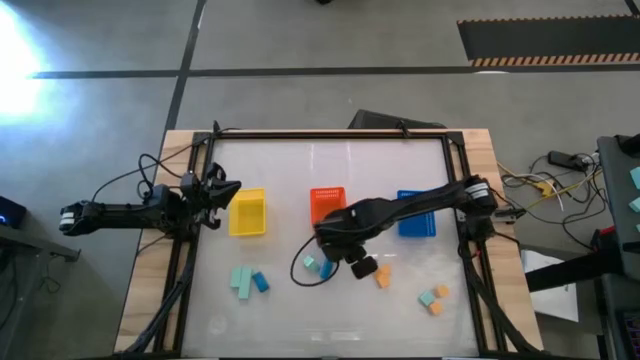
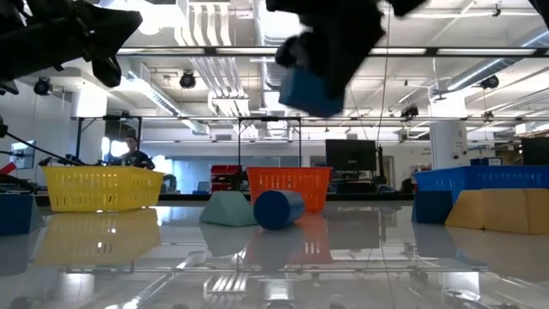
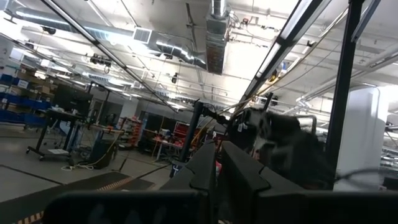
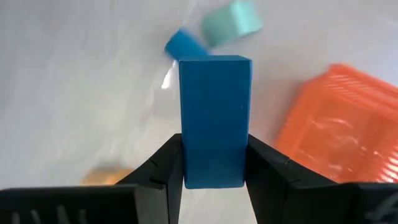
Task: Sort & place blocks by color
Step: Put the blue block into the orange bin
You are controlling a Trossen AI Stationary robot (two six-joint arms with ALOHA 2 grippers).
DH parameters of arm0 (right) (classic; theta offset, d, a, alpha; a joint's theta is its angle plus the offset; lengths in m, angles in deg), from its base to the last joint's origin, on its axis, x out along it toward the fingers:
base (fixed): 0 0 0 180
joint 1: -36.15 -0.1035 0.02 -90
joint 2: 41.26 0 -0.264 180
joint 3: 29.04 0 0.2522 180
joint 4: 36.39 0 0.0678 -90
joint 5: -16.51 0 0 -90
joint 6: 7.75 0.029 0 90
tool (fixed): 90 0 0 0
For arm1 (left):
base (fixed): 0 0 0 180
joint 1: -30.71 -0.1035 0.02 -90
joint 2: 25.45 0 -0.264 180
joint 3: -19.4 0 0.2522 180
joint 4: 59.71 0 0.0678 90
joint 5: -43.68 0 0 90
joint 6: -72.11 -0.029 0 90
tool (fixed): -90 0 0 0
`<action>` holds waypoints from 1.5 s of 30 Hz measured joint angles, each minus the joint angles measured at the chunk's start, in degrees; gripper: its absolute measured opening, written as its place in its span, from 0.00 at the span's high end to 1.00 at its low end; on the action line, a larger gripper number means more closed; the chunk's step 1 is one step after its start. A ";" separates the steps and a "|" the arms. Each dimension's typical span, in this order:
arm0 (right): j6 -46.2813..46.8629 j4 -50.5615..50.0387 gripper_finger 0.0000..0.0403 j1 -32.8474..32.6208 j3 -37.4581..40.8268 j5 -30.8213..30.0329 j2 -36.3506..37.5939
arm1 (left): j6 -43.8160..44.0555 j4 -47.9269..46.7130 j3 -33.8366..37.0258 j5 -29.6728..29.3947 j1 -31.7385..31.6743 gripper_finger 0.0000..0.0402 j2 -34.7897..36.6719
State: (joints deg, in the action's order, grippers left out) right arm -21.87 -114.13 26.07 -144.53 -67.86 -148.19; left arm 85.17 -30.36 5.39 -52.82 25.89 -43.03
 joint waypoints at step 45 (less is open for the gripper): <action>15.73 -11.24 0.70 16.85 -15.77 -8.77 -14.27 | -0.37 -0.02 0.00 -1.31 0.00 0.97 -0.02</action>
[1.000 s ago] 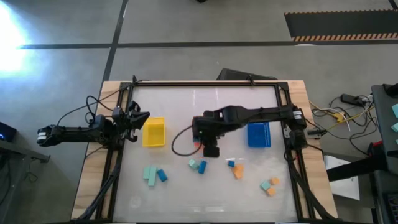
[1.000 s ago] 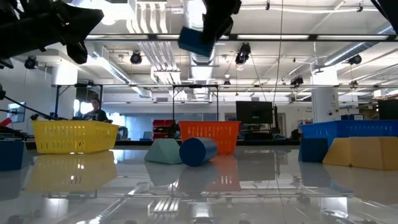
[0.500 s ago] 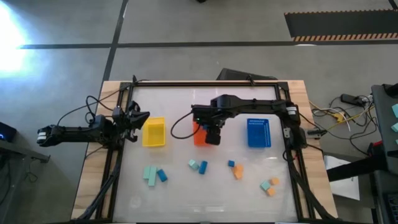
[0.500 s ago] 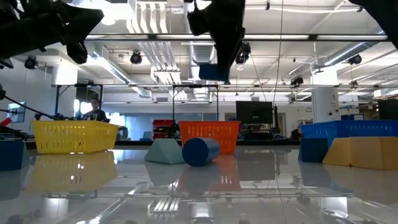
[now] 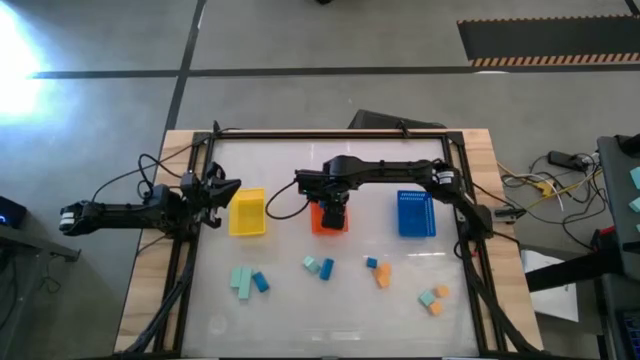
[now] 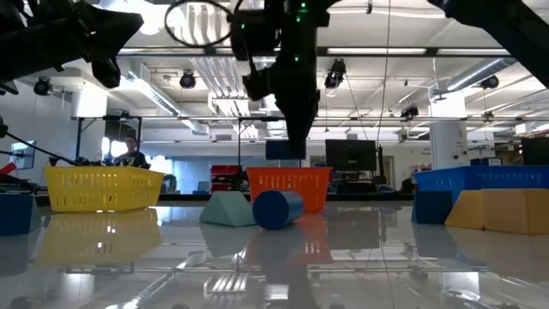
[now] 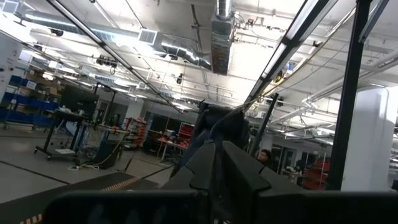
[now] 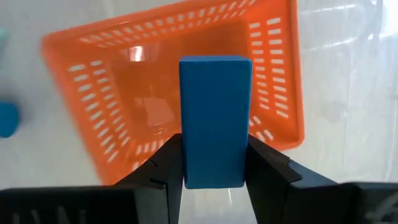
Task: Sort & place blocks by color
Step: Put the blue block into the orange bin
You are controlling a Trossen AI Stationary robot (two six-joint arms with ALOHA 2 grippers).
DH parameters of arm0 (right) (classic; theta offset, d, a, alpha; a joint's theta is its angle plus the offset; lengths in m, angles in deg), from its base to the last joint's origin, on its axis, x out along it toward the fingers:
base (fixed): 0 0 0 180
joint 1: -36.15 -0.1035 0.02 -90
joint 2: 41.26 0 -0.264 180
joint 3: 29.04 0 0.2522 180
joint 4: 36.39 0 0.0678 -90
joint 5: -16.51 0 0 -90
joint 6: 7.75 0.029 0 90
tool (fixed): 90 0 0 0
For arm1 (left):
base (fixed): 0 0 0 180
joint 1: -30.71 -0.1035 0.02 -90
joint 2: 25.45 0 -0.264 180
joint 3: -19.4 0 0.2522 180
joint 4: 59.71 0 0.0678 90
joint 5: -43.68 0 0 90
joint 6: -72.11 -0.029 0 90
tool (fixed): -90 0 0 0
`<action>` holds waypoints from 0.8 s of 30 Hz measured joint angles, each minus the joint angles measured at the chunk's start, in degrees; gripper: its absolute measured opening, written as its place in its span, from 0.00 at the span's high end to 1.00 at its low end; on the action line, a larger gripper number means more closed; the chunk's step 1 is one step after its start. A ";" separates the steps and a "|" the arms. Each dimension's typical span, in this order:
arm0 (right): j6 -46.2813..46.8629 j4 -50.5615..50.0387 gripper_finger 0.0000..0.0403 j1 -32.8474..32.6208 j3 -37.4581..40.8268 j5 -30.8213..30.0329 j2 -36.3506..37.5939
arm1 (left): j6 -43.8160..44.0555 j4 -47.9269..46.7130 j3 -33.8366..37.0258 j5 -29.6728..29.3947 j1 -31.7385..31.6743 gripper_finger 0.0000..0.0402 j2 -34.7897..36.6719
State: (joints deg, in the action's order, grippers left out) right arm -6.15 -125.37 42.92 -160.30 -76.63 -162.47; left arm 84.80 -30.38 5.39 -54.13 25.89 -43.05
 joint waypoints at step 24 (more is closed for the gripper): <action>-9.70 4.42 0.58 2.14 -0.02 0.04 -7.22 | -0.03 -0.02 0.00 0.00 0.01 0.97 -0.04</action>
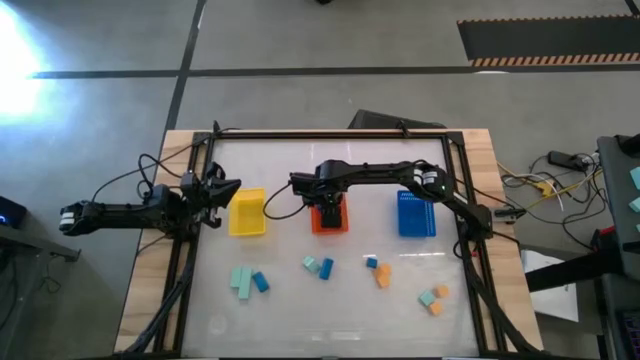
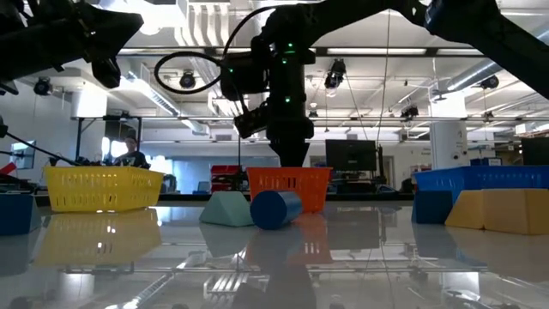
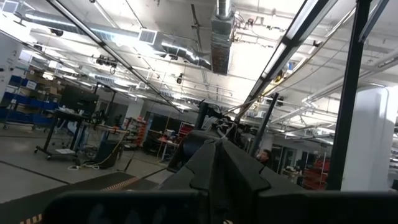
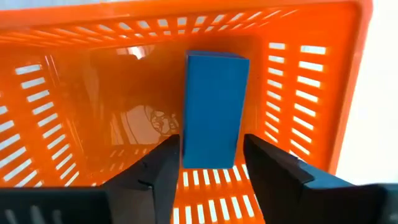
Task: Sort & place blocks by color
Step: Put the blue block into the orange bin, then put the light blue block into the yellow bin
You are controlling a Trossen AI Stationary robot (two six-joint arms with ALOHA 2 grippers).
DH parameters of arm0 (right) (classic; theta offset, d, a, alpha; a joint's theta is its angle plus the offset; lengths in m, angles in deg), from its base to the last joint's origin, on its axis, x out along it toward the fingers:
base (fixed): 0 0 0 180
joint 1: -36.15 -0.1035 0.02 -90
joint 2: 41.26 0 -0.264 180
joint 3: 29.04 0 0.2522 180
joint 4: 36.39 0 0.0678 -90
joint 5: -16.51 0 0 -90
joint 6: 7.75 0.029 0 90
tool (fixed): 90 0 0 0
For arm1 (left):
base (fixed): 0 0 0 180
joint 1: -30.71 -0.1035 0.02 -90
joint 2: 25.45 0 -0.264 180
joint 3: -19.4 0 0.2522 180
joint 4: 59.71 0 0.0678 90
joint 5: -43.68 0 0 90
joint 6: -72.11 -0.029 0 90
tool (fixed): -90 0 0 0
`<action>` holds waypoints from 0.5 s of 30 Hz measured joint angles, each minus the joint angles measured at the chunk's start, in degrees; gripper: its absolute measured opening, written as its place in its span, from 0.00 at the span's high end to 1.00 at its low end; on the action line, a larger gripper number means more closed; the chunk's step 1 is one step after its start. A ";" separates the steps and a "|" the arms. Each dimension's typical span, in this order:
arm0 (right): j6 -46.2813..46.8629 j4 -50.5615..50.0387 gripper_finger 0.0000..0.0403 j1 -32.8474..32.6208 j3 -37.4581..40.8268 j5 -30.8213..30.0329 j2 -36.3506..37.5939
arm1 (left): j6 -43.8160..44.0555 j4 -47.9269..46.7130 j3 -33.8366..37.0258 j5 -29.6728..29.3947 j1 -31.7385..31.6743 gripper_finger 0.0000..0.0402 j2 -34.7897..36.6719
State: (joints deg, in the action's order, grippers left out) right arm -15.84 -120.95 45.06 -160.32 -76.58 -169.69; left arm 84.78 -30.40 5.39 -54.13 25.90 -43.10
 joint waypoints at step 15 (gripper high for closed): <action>5.53 -4.29 0.54 -3.09 0.94 0.04 10.55 | 0.50 0.03 0.00 -0.09 0.01 0.97 -0.11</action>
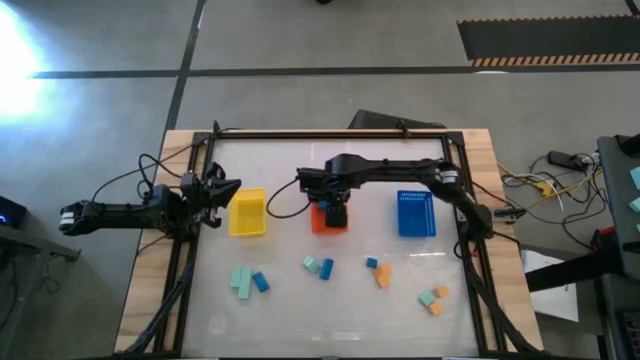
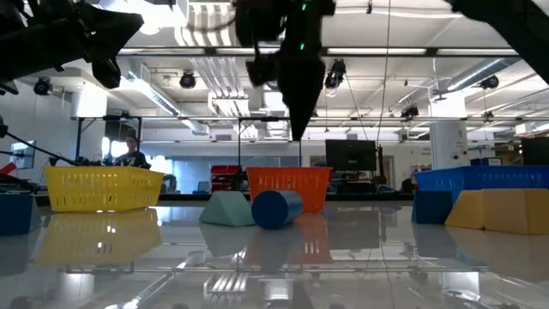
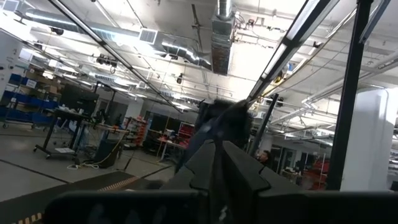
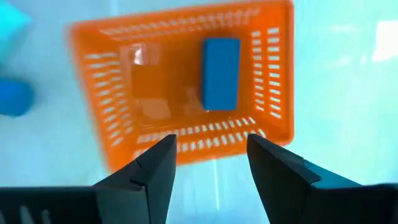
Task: Sort & place blocks by color
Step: Put the light blue block into the yellow bin
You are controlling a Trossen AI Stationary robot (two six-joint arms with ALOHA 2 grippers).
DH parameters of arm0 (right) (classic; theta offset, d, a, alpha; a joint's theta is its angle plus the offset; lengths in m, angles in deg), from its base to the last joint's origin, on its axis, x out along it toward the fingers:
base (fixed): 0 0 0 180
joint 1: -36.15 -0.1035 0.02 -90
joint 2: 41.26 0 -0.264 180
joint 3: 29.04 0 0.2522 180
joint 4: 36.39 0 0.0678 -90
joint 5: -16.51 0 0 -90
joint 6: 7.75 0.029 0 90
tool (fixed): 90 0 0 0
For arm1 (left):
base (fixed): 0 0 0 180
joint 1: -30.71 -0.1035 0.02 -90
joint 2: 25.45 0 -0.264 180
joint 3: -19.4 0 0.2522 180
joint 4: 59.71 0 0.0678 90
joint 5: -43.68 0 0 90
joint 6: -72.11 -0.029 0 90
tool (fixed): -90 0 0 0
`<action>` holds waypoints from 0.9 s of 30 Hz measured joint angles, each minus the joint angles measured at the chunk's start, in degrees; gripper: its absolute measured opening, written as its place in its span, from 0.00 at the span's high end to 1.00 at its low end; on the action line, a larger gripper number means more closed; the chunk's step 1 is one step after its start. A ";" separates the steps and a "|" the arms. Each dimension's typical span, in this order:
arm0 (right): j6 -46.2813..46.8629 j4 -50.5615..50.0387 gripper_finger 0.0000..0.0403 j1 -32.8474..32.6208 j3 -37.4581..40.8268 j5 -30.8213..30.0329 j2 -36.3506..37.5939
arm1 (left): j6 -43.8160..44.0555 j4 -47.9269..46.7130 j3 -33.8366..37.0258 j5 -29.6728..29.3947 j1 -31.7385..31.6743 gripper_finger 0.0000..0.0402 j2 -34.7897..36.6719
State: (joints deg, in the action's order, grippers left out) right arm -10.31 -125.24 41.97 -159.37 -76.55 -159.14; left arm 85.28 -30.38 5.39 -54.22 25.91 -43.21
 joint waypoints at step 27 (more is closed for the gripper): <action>-14.62 76.32 0.70 -14.44 59.65 0.01 45.35 | 15.01 9.72 -9.73 0.25 4.43 0.97 -26.96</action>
State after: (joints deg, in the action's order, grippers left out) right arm -24.93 -48.92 27.53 -99.73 -76.54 -113.80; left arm 100.29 -20.66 -4.35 -53.97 30.34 -70.16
